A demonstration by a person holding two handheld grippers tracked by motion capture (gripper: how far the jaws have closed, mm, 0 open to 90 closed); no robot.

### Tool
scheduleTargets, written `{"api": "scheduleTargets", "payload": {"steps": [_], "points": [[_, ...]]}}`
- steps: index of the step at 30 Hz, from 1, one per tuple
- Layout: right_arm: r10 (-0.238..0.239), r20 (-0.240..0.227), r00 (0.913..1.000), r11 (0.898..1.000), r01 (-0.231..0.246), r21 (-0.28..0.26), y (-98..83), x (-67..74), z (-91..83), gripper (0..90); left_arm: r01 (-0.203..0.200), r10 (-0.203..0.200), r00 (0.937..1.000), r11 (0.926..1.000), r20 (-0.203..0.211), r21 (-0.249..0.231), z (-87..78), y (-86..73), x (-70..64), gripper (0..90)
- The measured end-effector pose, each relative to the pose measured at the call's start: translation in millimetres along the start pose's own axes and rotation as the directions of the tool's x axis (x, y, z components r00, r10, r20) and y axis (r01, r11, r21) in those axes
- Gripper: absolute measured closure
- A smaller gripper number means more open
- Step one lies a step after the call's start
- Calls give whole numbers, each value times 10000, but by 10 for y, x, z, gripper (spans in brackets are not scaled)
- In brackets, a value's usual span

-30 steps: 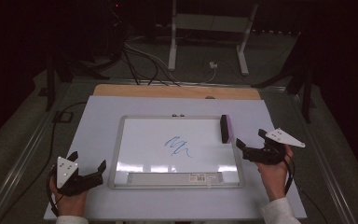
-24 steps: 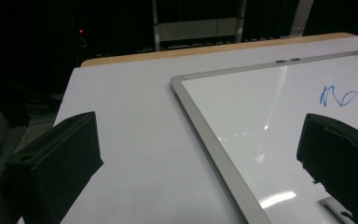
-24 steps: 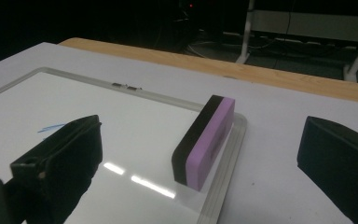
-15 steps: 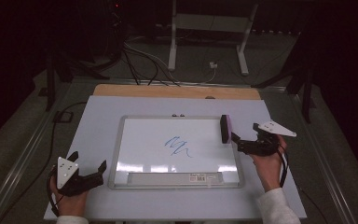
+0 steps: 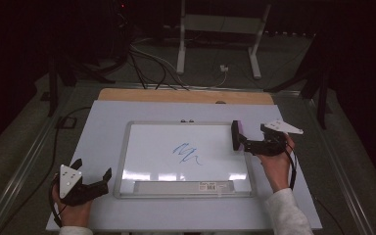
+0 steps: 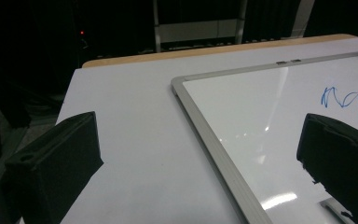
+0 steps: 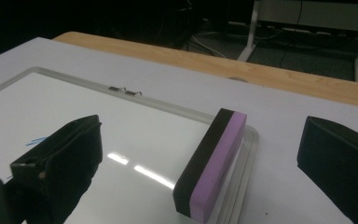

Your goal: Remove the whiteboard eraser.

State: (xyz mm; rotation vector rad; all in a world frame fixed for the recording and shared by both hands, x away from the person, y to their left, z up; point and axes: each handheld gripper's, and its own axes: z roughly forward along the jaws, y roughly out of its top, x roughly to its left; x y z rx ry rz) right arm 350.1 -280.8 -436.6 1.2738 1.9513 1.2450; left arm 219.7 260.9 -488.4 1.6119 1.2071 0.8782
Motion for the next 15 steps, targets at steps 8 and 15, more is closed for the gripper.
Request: {"api": "scheduleTargets", "payload": {"steps": [8, 15], "points": [[173, 224, 9996, 9992, -181, 359, -44, -81, 158, 3, -17, 17, 10000, 10000, -6, -39, 1, 1, -5, 4], [351, 417, 9985, 9975, -376, 600, -59, -165, 284, 3, -12, 12, 10000, 10000, -5, -8, 8, -3, -5, 4]]}}
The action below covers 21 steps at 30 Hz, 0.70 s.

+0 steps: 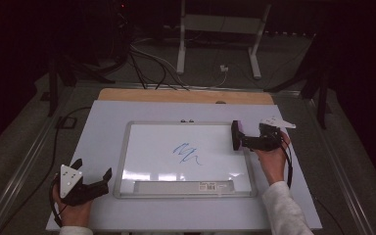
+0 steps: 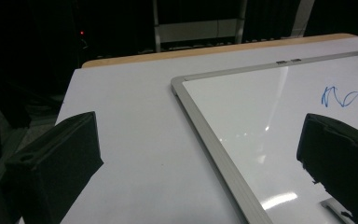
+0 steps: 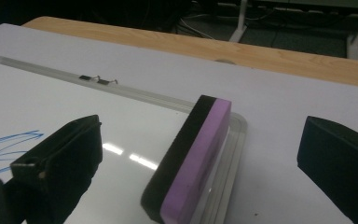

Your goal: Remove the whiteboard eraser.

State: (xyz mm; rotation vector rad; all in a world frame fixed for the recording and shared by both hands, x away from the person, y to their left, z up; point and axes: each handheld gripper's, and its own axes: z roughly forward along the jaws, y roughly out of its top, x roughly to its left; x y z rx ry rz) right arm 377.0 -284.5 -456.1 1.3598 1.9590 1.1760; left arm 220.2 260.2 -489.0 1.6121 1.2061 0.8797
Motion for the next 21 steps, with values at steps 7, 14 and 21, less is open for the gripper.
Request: {"api": "scheduleTargets", "payload": {"steps": [7, 14, 21], "points": [[489, -32, 9988, 9988, -488, 56, -14, -47, 84, 3, -1, 1, 10000, 10000, -10, -28, -3, 0, 5, 4], [949, 187, 9953, 9945, -956, 439, -30, -100, 166, 18, -12, 12, 10000, 10000, -25, -33, -9, 1, 10, 4], [1143, 279, 9931, 9899, -1162, 816, -59, -158, 218, 66, -13, 13, 10000, 10000, -12, -20, -5, 0, 7, 4]]}}
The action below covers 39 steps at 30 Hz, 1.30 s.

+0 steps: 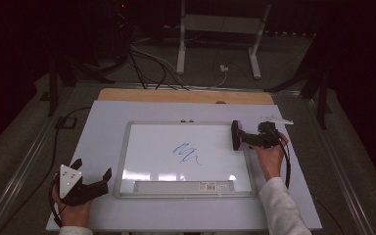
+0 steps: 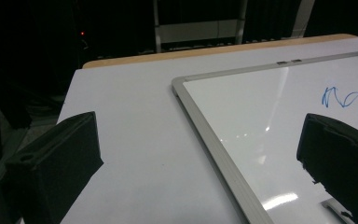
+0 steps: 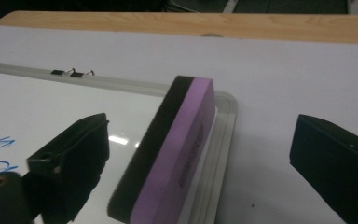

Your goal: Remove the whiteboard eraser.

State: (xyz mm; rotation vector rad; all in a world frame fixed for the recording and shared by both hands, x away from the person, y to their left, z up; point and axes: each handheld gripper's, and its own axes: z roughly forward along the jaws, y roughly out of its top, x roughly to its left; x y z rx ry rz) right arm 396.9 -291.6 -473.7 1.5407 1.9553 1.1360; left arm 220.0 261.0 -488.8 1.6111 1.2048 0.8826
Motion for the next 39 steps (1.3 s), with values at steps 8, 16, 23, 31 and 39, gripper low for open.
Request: {"api": "scheduleTargets", "payload": {"steps": [8, 16, 23, 31, 39], "points": [[110, 547, 9984, 9978, -145, 648, -35, 3, 96, 283, -8, 8, 10000, 10000, 6, 19, 1, -1, 0, 4], [834, -152, 9964, 9926, -817, 896, -33, -6, 107, 433, -47, 47, 10000, 10000, 12, 36, 4, 1, -9, 4], [1250, -476, 9910, 9878, -1199, 991, -41, -16, 129, 427, -51, 51, 10000, 10000, 17, 57, 8, -1, -11, 4], [1419, -959, 9852, 9833, -1291, 1284, -39, 82, 229, 374, -36, 36, 10000, 10000, 0, 60, 2, -2, -1, 4], [1550, -1147, 9812, 9740, -1324, 1841, -75, 122, 322, 309, -50, 50, 10000, 10000, 3, 49, 1, -1, 2, 4]]}}
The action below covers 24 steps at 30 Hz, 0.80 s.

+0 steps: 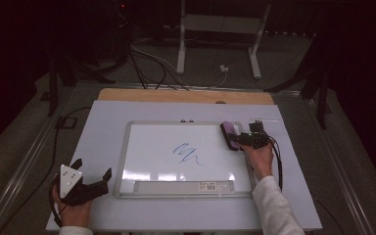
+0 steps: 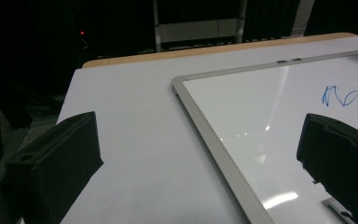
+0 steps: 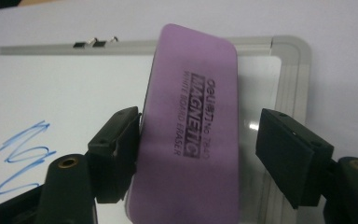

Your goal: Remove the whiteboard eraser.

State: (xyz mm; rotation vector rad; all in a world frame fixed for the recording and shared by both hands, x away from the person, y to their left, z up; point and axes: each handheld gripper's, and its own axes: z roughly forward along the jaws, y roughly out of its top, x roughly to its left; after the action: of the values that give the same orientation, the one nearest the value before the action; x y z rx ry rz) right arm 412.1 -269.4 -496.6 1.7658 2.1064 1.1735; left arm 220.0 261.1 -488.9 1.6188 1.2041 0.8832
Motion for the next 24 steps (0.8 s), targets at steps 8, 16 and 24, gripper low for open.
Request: {"api": "scheduleTargets", "payload": {"steps": [8, 16, 24], "points": [[-183, -126, 9998, 9996, 186, 202, -17, 29, 27, 408, -6, 6, 10000, 10000, 4, 16, 2, -1, -3, 4], [-394, -167, 9991, 9992, 393, -31, -5, 61, -15, 410, 1, -1, 10000, 10000, 1, 24, 6, -3, -2, 4], [-708, -175, 9973, 9973, 705, -193, 2, 115, -56, 411, 1, -1, 10000, 10000, 4, 21, 7, -3, -5, 4]]}}
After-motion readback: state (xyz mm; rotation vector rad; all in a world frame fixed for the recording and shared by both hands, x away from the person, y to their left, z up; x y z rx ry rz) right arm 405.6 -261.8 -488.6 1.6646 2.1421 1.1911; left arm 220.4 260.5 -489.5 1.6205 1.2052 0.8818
